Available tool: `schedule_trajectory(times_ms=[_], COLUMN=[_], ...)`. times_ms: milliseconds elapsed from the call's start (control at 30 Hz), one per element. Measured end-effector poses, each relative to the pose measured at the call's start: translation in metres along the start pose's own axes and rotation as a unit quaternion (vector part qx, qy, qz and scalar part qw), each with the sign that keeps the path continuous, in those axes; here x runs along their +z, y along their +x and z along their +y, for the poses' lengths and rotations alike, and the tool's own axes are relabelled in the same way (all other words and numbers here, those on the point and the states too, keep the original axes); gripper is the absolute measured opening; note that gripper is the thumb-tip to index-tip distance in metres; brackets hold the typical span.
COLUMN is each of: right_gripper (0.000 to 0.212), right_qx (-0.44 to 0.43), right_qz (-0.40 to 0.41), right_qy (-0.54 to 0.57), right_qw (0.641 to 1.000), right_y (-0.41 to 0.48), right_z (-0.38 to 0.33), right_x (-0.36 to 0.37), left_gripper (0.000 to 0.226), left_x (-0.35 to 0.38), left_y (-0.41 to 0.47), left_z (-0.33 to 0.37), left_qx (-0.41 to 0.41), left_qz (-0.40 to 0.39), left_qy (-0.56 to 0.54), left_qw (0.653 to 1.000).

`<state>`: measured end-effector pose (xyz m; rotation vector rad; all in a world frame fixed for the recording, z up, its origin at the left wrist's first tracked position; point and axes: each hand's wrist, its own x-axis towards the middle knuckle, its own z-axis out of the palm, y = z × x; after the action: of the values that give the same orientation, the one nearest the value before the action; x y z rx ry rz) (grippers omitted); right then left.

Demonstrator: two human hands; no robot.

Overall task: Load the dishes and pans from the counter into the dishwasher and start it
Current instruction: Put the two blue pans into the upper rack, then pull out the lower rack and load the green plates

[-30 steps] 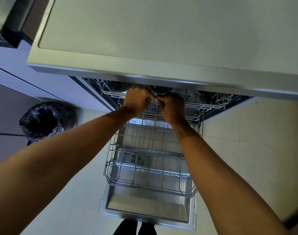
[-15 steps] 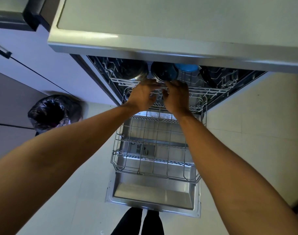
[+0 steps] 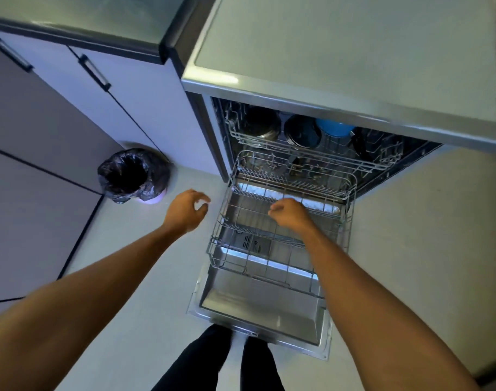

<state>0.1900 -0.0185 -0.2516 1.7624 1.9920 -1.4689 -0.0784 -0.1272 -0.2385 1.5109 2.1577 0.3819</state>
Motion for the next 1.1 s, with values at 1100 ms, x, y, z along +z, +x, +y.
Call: schedule_trajectory(times_ms=[1100], right_gripper=[0.025], right_qx=[-0.509], right_qz=[-0.058], right_qy=[-0.067], right_qw=[0.856], right_y=[-0.089], right_z=[-0.716], right_x=[0.496], left_gripper=[0.016], left_x=[-0.459], left_y=[-0.282], left_z=[-0.554], left_qx=[-0.252], left_qz=[0.457], left_qy=[-0.065], left_qw=[0.851])
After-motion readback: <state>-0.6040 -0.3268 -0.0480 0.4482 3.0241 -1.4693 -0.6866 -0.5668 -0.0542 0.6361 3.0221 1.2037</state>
